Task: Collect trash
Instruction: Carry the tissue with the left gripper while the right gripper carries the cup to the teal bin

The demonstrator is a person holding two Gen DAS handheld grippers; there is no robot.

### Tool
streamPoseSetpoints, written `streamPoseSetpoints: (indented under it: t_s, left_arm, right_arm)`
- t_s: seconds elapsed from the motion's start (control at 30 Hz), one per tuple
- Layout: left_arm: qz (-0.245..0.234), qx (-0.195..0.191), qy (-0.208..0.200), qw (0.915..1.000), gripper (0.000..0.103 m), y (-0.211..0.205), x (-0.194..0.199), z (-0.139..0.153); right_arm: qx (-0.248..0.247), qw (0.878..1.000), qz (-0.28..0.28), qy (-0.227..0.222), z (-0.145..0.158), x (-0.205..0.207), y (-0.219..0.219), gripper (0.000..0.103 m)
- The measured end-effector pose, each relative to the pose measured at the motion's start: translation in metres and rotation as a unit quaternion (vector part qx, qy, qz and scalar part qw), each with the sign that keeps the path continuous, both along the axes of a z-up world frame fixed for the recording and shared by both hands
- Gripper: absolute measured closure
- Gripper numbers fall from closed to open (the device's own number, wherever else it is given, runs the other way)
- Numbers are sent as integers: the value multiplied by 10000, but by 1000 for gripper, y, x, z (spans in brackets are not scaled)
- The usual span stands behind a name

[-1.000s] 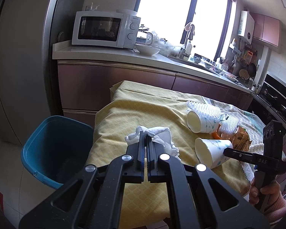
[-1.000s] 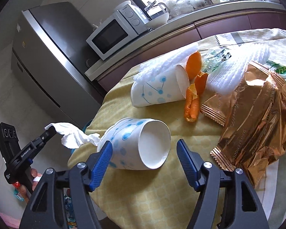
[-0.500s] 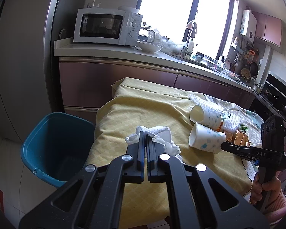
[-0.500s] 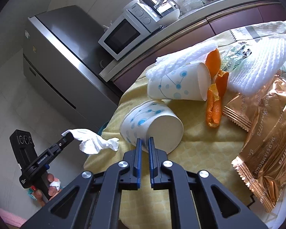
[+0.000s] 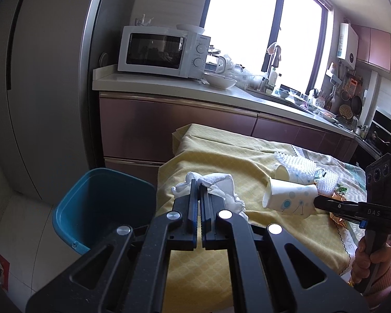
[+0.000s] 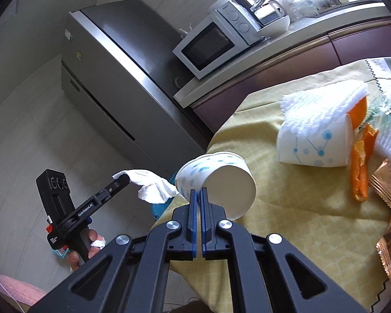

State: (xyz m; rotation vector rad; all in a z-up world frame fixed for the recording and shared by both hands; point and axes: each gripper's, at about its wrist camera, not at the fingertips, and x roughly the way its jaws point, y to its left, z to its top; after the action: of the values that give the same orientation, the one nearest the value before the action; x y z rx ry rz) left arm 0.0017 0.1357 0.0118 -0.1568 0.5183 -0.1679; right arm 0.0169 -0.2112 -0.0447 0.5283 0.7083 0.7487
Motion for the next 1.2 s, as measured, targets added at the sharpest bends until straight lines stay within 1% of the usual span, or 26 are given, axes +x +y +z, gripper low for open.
streamPoseSetpoints:
  t_s: [0.33,0.67,1.0,1.2]
  left_arm:
    - [473,124,-30,9988,101,39,-5,5]
    - [833,218,77,9963,101,70,-3,-1]
    - [1066,269,212,9937,101,86,7,-10]
    - [1200,314,272,9919,101,94,10,-15]
  right_arm:
    - [-35,9982,577,-150,13,21,50,102]
    - [-90,9946,1025,-124,16,37,95,102]
    - [-150,9908,1346,-27,12,48,135,102]
    - [-197,9894,1441,-13,13,53,148,102]
